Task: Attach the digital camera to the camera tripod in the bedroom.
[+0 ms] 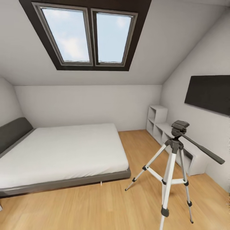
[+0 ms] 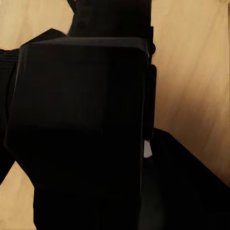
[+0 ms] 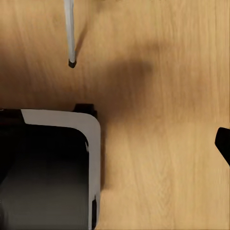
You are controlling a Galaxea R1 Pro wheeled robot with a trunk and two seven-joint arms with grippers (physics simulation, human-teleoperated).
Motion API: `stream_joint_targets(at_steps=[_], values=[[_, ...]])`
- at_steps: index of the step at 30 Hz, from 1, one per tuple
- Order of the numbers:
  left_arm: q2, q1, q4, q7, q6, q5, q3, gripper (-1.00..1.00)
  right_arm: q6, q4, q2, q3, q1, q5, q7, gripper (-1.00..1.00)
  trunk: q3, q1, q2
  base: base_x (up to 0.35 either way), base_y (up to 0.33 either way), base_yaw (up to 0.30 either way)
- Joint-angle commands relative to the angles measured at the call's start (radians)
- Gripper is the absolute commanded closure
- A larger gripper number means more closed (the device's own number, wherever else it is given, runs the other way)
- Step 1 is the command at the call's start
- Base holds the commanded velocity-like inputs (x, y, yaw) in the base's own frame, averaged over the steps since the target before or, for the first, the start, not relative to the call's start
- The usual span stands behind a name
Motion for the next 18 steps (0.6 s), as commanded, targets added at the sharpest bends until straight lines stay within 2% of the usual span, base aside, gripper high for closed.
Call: stream_joint_targets(at_steps=[1,18], values=[[-0.001,0.000,0.000,0.003,-0.002,0.005,-0.009,1.00,-0.006,0.003,0.000,-0.001,-0.002,0.003,0.003,-1.00,-0.002,0.001,-0.001,0.213,0.296,-0.268],[-0.004,0.000,0.000,0.004,-0.002,0.005,-0.009,1.00,-0.006,0.003,0.001,-0.002,-0.002,0.003,0.003,-1.00,-0.002,0.001,-0.001,0.171,0.320,-0.284]])
